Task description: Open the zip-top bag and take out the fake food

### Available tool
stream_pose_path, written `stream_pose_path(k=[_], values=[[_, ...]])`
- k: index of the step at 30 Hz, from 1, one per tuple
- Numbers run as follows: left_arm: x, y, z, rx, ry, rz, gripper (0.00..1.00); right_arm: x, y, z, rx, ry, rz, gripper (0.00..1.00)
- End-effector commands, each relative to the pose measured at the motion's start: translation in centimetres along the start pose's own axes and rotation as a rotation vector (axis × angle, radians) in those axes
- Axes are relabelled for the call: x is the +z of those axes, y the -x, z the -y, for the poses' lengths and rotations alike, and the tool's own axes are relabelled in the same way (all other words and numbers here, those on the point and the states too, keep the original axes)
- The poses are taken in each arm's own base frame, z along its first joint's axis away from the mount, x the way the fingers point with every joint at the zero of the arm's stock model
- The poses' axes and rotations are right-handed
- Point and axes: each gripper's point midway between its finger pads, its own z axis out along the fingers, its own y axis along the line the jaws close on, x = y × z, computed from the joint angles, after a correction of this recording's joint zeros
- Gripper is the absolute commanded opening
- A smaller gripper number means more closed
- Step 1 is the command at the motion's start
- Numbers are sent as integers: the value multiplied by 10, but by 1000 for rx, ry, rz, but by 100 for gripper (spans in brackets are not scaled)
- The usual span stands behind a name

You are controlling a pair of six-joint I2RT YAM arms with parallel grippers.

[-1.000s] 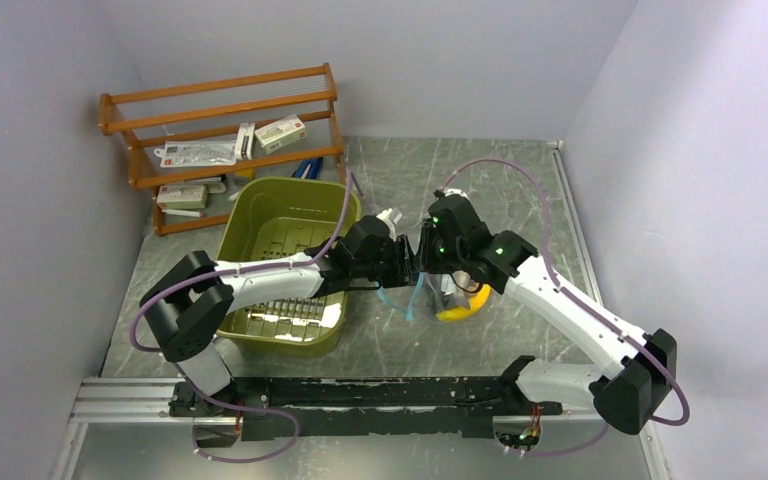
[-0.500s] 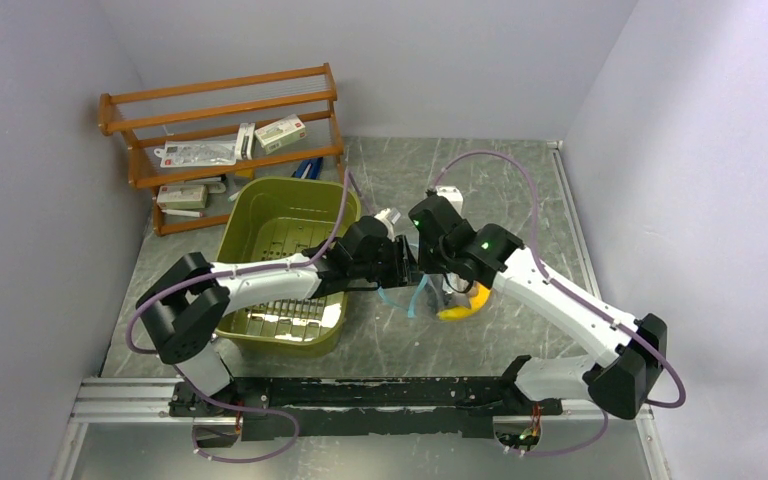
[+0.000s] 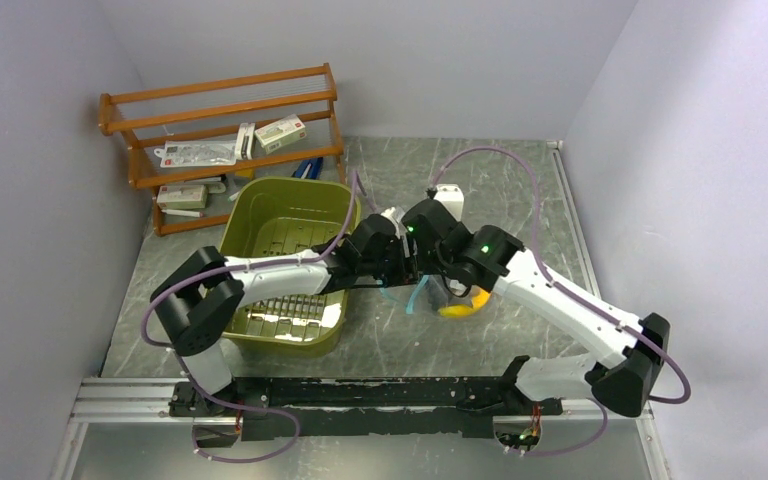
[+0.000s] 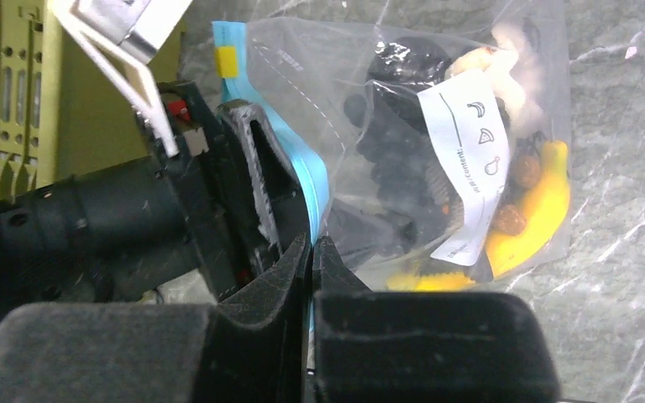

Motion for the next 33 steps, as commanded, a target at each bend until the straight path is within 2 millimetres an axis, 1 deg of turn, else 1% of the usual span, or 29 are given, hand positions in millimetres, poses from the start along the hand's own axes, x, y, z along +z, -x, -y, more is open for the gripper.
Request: stream_pose_path(k=[1,2,5,8,12,14,17,19,23,25,27,28,33], values=[[14,12,11,-54,-22,37,74,-13,13,-2,94,45,81,0],[17,11,11,-68,-21,37,74,-14,13,-2,106,54,84,0],[22,13,1,-111,24,51,72,-17,14,-2,148,70,97,0],[25,14,-2,-133,32,68,72,-25,20,-6,196,116,129,0],[28,19,2,-109,31,77,70,-35,26,-13,240,195,165,0],[29,18,8,-73,18,62,70,-38,25,-13,250,213,167,0],[26,7,14,-39,-2,2,67,-36,19,-7,262,192,161,0],[20,-8,7,-24,14,-26,66,-33,14,-3,265,173,153,0],[7,-27,-9,-10,32,-75,66,-29,4,2,291,167,142,0],[4,-33,-16,24,64,-98,67,-27,0,3,312,173,143,0],[4,-36,-25,35,115,-111,68,-30,3,0,332,197,155,0],[5,-37,-27,33,126,-119,68,-25,-3,2,328,191,144,0],[13,-35,-19,31,97,-98,67,-27,-4,-1,317,209,134,0]])
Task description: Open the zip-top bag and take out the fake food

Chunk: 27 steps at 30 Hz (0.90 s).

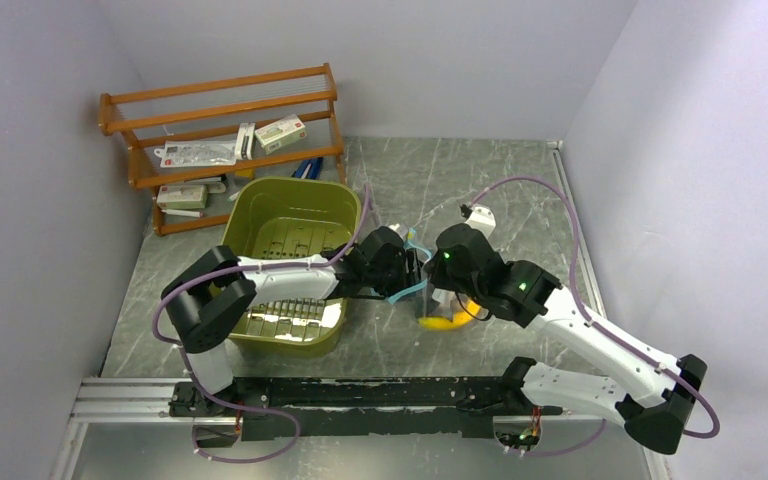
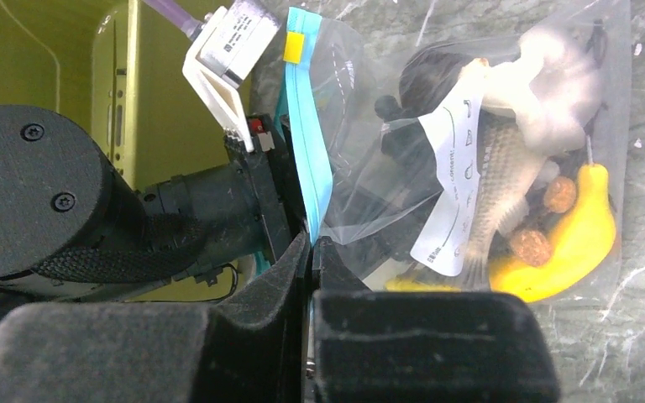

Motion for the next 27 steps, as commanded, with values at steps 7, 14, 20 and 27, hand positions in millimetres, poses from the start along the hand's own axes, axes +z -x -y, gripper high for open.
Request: stream_pose_path(k=[7,14,20,27], values=[[20,-2,10,26,22,7,64,-14,11,-13,56,85,41,0],[25,-3,-12,14,94,41,52,-19,11,-15,73,115,41,0],[27,-4,-16,32,115,37,30,-14,3,-9,61,92,19,0],[10,8,-9,44,82,119,7,-15,5,-3,55,62,30,0]])
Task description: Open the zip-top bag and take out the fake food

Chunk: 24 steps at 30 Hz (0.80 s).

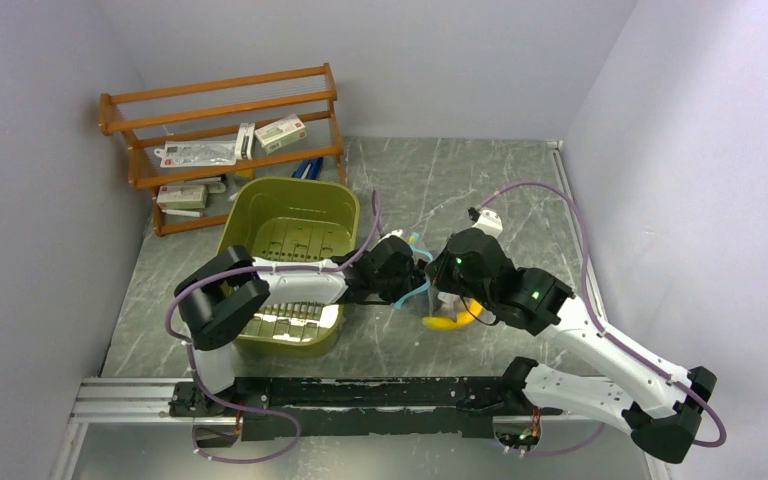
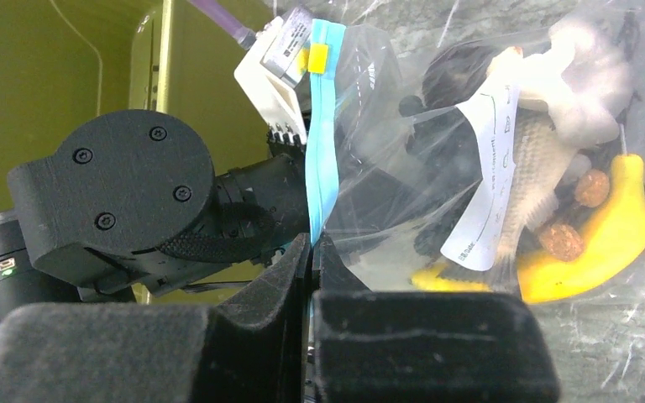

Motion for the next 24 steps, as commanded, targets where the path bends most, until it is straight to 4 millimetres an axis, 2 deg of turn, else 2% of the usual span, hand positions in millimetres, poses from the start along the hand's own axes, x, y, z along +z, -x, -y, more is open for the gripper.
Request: stream_pose_path(k=[1,10,18,20,21,22,24], values=[[-10,13,7,26,-14,72,7,-1,4,3,12,-17,27,0],[-25,19,23,66,-64,80,7,5,-2,12,18,-52,24,0],[-38,15,-9,102,62,99,7,9,-5,14,4,-64,17,0],[-36,12,-4,108,31,85,18,11,-6,13,4,-66,11,0],[-33,12,1,109,6,80,36,11,-7,13,4,-64,9,0],[-31,11,9,106,-35,76,48,11,-7,13,5,-65,5,0],[-26,10,23,85,-103,72,61,11,-8,13,5,-63,1,0]])
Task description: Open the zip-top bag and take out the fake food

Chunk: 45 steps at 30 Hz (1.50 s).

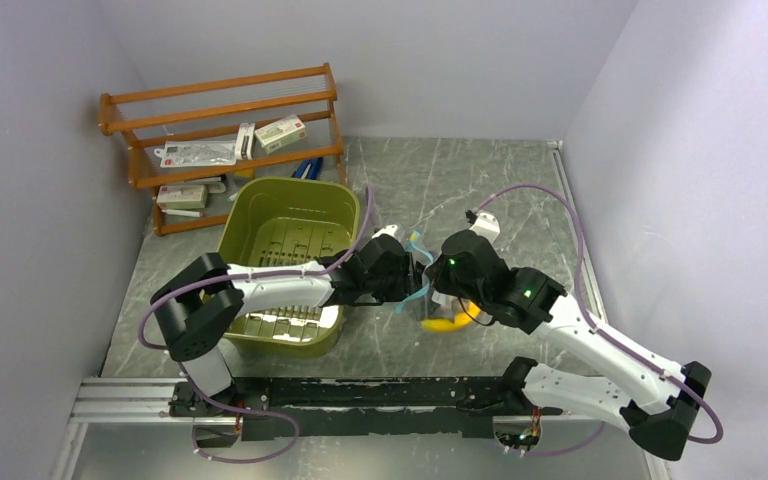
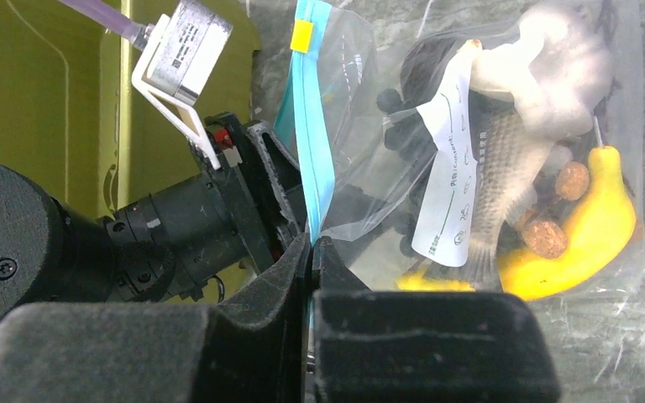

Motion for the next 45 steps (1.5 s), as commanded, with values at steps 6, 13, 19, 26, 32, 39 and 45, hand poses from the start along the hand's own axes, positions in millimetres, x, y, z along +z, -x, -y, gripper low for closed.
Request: stream_pose_path(k=[6,13,19,26,32,39,45], values=[[36,-3,39,-65,-126,-53,68,-1,0,1,7,-5,10,0],[70,-30,2,-133,15,-120,64,-4,2,-3,8,14,4,0],[68,-32,-6,-97,41,-122,33,-5,1,1,15,4,8,0],[46,-16,3,-36,14,-69,18,-4,2,14,10,-45,30,0],[25,3,11,19,12,-22,7,2,-5,29,-2,-111,24,0],[5,-1,5,37,12,-30,7,7,-11,33,-6,-130,14,0],[-7,-4,4,96,18,-67,7,11,-12,34,-12,-142,10,0]])
